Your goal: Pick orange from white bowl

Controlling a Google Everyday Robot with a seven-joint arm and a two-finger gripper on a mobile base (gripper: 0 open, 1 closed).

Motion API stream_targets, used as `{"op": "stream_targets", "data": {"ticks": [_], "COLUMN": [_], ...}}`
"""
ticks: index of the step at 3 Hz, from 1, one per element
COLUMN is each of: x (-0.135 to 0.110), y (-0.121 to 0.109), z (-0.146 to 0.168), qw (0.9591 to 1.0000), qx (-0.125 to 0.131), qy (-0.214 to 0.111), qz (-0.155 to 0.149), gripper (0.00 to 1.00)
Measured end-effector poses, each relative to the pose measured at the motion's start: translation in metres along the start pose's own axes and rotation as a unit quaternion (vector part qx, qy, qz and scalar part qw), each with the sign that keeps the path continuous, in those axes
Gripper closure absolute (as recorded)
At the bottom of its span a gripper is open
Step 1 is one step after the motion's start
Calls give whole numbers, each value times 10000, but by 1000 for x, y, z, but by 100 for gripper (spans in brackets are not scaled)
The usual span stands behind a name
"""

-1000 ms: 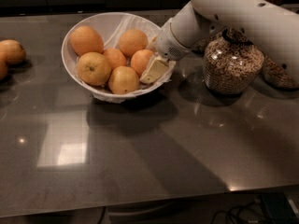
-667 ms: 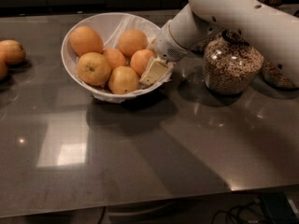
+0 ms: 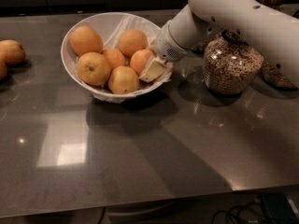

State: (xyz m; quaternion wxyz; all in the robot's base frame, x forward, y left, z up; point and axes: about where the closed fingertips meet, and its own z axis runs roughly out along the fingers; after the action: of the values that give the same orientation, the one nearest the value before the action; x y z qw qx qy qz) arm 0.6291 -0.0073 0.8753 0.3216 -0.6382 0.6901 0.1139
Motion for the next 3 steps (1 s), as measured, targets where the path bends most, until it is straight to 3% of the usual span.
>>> {"op": "stream_targets", "data": {"ticks": [1,3], "x": [0,-10], "y": [0,0], "z": [0,-16], "qw": [10000,9999], "qx": [-1,55], "qy": [-2,-73], "qz": [0,-73], "gripper": [99,100]}}
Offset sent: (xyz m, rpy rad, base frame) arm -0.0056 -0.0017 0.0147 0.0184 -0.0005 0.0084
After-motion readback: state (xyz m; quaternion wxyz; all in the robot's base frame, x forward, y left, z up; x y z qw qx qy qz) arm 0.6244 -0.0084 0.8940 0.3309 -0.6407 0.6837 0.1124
